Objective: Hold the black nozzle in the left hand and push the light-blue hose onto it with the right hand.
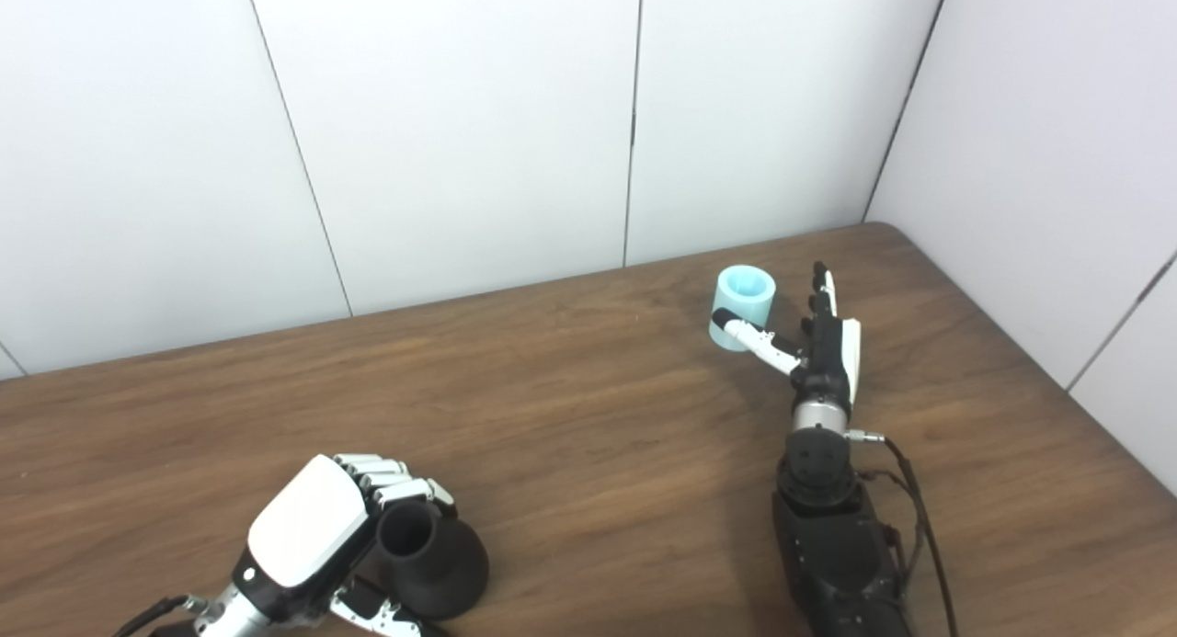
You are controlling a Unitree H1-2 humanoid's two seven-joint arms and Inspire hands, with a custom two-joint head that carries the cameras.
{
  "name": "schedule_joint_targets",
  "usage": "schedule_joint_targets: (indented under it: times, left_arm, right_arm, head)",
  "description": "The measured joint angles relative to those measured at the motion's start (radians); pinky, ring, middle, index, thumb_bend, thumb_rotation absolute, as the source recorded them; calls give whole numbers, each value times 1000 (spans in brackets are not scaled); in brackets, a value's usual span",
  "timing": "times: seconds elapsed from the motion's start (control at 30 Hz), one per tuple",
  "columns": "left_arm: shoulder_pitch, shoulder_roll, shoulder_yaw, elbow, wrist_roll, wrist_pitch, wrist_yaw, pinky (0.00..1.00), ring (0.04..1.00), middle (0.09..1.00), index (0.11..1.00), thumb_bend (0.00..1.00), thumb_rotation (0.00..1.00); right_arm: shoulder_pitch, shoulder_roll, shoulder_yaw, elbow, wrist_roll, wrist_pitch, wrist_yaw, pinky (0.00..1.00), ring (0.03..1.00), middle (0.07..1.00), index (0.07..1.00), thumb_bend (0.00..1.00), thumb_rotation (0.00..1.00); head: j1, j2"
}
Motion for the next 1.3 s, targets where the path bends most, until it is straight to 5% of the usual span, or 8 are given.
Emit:
schedule_joint_targets:
  times: [0.23, 0.43, 1.3]
  left_arm:
    - [2, 1, 3, 0, 0, 0, -7, 353, 450, 480, 491, 523, 0]
    - [4, 1, 6, -2, 0, 0, -12, 356, 452, 482, 489, 523, 0]
    - [10, 1, 18, -6, -8, 0, -34, 352, 453, 479, 494, 523, 0]
  right_arm:
    - [-7, -3, 6, 21, 16, -18, 6, 831, 894, 912, 877, 951, 258]
    - [-23, -14, 34, 71, -36, -53, -42, 749, 811, 819, 808, 1000, 310]
    - [-76, -38, 112, 133, -62, -40, -34, 731, 802, 805, 786, 1000, 359]
  head:
    - [6, -5]
    - [14, -3]
    - [31, 2]
